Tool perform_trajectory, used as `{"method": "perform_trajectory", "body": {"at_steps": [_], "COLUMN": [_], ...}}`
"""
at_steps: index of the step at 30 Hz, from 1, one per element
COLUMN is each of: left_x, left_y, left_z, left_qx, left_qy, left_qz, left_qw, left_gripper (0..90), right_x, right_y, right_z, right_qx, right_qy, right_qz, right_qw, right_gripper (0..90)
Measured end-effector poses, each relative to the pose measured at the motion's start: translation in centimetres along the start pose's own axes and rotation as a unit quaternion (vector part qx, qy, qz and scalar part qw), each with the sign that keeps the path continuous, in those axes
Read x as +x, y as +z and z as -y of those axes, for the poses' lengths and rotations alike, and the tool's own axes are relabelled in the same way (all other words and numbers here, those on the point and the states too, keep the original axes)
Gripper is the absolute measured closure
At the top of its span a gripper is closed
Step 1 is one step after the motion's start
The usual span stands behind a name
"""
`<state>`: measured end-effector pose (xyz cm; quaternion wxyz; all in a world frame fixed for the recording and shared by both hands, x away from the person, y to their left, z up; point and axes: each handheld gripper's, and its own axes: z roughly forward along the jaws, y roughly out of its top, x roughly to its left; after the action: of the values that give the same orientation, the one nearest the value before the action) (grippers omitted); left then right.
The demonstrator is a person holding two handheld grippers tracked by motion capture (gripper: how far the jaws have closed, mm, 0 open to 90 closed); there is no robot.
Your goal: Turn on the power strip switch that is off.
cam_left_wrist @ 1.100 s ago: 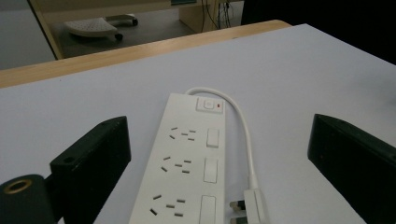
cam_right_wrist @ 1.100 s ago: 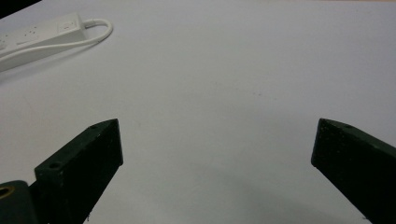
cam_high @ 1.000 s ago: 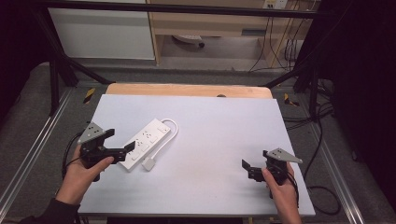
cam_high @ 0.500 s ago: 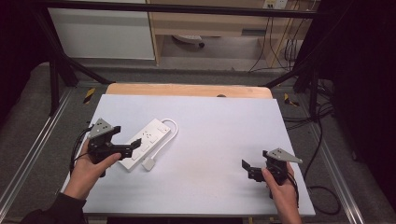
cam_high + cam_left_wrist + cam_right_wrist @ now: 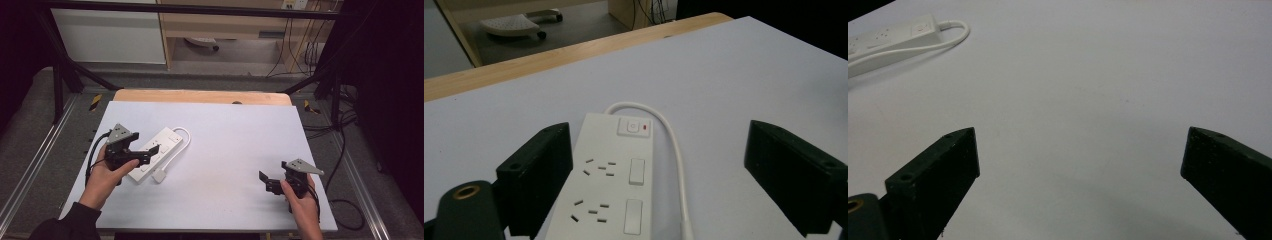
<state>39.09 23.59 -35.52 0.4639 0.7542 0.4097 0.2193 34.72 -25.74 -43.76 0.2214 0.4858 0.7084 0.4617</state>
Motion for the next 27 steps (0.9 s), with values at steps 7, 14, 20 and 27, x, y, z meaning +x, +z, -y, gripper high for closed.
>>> {"method": "perform_trajectory", "body": {"at_steps": [7,14,20,27], "left_x": [0.2,0.2,0.1,-0.1], "left_y": [0.6,1.0,1.4,2.3], "left_z": [0.1,0.0,0.0,0.1], "left_qx": [0.007,0.010,0.014,0.030], "left_qy": [-0.004,-0.003,0.001,0.004], "left_qz": [-0.001,0.000,0.005,0.012], "left_qw": [1.0000,0.9999,0.9999,0.9995], "left_gripper": [15.4,22.3,31.6,47.0], "right_x": [0.0,-0.1,-0.1,-0.1], "right_y": [0.0,0.0,0.0,0.0], "right_z": [0.0,0.0,0.0,0.0], "right_qx": [0.000,0.000,0.001,0.000], "right_qy": [0.002,0.004,0.006,0.007], "right_qz": [-0.001,-0.001,-0.002,-0.002], "right_qw": [1.0000,1.0000,1.0000,1.0000], "right_gripper": [2.7,2.8,2.8,2.9]}}
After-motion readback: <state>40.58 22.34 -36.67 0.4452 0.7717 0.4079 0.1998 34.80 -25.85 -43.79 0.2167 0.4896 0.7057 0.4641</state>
